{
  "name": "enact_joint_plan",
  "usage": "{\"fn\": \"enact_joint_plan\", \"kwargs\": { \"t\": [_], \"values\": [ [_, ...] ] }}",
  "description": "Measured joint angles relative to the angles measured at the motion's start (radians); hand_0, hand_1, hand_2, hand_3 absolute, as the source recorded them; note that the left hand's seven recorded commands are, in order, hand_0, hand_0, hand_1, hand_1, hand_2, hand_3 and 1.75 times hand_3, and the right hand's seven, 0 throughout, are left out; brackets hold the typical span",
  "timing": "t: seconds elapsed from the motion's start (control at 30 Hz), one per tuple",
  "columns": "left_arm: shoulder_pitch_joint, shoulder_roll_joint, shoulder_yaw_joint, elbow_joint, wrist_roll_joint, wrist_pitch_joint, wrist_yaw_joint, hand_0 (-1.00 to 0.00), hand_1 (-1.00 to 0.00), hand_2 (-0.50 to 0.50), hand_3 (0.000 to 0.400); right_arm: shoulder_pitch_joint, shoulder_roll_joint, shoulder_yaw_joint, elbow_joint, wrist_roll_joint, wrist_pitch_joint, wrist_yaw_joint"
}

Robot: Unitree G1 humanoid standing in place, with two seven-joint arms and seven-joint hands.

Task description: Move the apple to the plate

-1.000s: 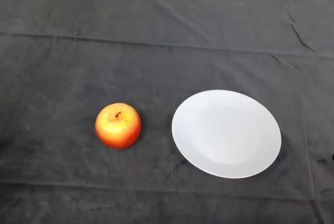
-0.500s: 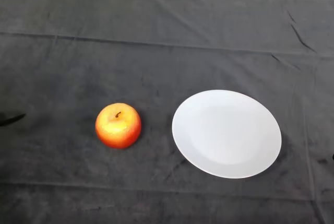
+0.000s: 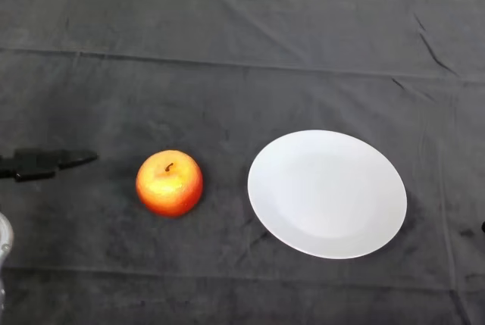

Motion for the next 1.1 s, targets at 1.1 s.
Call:
{"fn": "enact_joint_plan", "kwargs": {
  "t": [1.1],
  "values": [
    [0.022,-0.082,-0.257,-0.002,0.054,0.074,-0.035,0.0,0.0,0.0,0.0,0.0,-0.001,0.0116,-0.005,0.0014,0.0,-0.0014]
  ]
}}
